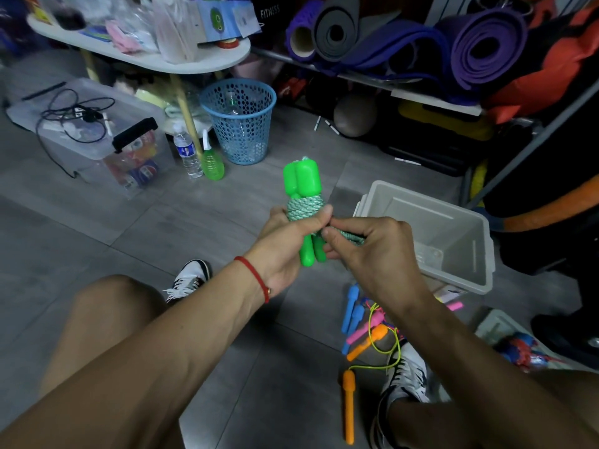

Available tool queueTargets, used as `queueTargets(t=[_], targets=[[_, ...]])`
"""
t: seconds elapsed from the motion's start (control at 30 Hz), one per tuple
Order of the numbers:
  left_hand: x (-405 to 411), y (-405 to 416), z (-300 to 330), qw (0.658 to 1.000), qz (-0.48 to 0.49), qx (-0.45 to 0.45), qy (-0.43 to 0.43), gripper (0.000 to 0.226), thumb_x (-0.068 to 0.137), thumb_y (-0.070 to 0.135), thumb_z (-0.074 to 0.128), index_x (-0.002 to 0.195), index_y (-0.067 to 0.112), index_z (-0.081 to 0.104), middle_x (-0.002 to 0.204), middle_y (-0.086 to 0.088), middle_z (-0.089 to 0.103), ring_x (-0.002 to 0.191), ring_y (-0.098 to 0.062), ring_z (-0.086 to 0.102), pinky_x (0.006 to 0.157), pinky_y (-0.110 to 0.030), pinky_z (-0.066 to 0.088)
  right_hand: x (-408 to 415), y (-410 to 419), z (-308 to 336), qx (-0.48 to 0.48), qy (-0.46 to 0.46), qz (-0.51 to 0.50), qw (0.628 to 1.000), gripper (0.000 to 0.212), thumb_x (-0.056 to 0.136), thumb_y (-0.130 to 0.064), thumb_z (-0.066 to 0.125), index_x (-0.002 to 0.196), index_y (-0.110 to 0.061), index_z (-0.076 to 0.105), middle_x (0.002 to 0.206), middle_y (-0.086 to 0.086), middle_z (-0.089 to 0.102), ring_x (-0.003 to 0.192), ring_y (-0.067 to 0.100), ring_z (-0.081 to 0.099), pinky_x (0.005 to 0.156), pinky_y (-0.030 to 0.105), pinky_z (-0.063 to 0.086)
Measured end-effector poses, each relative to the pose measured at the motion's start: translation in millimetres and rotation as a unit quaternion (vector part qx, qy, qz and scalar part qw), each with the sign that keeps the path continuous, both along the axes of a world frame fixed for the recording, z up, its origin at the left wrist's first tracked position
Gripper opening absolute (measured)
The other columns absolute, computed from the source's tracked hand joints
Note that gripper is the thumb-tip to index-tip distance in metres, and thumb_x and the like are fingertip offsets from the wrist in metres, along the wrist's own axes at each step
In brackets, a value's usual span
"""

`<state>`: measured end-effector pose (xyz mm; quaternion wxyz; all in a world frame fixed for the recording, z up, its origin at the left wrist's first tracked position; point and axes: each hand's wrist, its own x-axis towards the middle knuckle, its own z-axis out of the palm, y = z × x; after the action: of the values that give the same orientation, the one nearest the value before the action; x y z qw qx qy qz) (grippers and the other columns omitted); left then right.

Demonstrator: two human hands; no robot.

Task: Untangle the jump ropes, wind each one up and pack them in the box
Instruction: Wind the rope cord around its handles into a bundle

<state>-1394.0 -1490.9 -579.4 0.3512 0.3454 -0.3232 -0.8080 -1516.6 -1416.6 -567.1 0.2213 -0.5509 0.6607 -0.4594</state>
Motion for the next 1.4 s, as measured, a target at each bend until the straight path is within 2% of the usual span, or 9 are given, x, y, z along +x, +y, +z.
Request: queueTargets(t=[0.1,0.17,0.27,0.43,0.53,0.73,1.1,1.23,1.4], targets=[[-0.2,2.4,8.4,0.999,-0.029,0.022,0.033,0.029,0.099,0.024,0.048,0.119,0.004,0.05,0.092,-0.015,0.06,0.078,-0.026,0.064,0.069,-0.039,0.056,-2.3,-5.5,0.6,0.02,-0.055,-0.036,0.998,0.017,0.09,-0.01,0.074,0.106,-0.005,0.078,0.076,0.006,0.077,0.064,0.012,0.074,0.07,0.033,0.064],[3.3,3.3,9.2,0.999,-0.032,0.021,0.027,0.034,0.103,0.027,0.039,0.124,0.003,0.053,0.099,-0.017,0.064,0.085,-0.028,0.065,0.076,-0.041,0.057,-6.2,-6.6,1.9,0.026,-0.065,-0.043,0.997,0.017,0.089,-0.009,0.075,0.104,-0.004,0.078,0.075,0.006,0.076,0.063,0.012,0.074,0.068,0.031,0.063],[11.3,1.2,5.6,0.998,-0.043,-0.036,-0.015,0.035,0.103,0.02,0.046,0.127,-0.005,0.052,0.1,-0.02,0.069,0.081,-0.029,0.07,0.071,-0.04,0.06,-12.1,-5.6,4.6,0.024,-0.047,-0.03,0.998,0.012,0.089,-0.01,0.075,0.1,-0.009,0.079,0.073,0.002,0.077,0.062,0.011,0.074,0.065,0.028,0.063],[17.6,-1.4,7.6,0.992,-0.049,-0.088,-0.072,0.059,0.088,0.016,0.07,0.134,-0.008,0.043,0.114,-0.025,0.064,0.092,-0.036,0.066,0.083,-0.059,0.056,-17.3,-4.3,7.7,0.062,0.006,-0.006,0.998,0.008,0.091,-0.013,0.073,0.095,-0.013,0.08,0.064,0.0,0.073,0.056,0.008,0.071,0.061,0.019,0.058],[17.7,-3.3,3.6,0.991,-0.03,-0.102,-0.081,0.05,0.09,0.011,0.069,0.131,-0.003,0.045,0.124,-0.033,0.057,0.096,-0.038,0.062,0.083,-0.066,0.053,-21.3,-4.7,10.9,0.064,0.049,0.002,0.997,0.011,0.093,-0.013,0.07,0.086,-0.012,0.078,0.061,0.002,0.071,0.053,0.011,0.07,0.063,0.03,0.062],[16.8,-3.6,0.3,0.988,-0.001,-0.124,-0.089,0.052,0.079,0.019,0.072,0.124,0.004,0.051,0.114,-0.025,0.06,0.092,-0.039,0.065,0.074,-0.056,0.058,-19.0,-1.4,10.7,0.036,0.142,0.022,0.989,0.014,0.093,-0.017,0.066,0.084,-0.015,0.076,0.064,-0.004,0.069,0.061,0.018,0.069,0.069,0.045,0.059],[15.4,2.6,-8.2,0.976,0.015,-0.182,-0.119,0.031,0.092,0.011,0.069,0.118,0.006,0.053,0.101,-0.011,0.067,0.091,-0.031,0.066,0.08,-0.063,0.055,-18.4,9.1,18.0,0.04,0.132,0.028,0.99,0.012,0.094,-0.019,0.068,0.087,-0.017,0.077,0.06,-0.003,0.069,0.056,0.006,0.068,0.068,0.035,0.059],[13.3,9.7,-11.6,0.974,-0.016,-0.193,-0.114,0.041,0.088,0.027,0.065,0.12,0.006,0.05,0.103,-0.016,0.061,0.092,-0.028,0.058,0.079,-0.049,0.05,-11.0,15.2,18.2,0.027,0.085,0.055,0.994,0.011,0.093,-0.017,0.071,0.101,-0.017,0.077,0.068,-0.003,0.074,0.059,0.001,0.07,0.071,0.03,0.06],[7.5,12.0,-3.0,0.988,-0.033,-0.138,-0.06,0.037,0.104,0.025,0.047,0.132,0.0,0.051,0.109,-0.011,0.064,0.093,-0.019,0.059,0.083,-0.035,0.046,-5.1,15.1,15.1,0.024,0.051,0.058,0.997,0.015,0.092,-0.016,0.072,0.107,-0.015,0.075,0.073,-0.002,0.076,0.064,0.001,0.072,0.076,0.03,0.061]])
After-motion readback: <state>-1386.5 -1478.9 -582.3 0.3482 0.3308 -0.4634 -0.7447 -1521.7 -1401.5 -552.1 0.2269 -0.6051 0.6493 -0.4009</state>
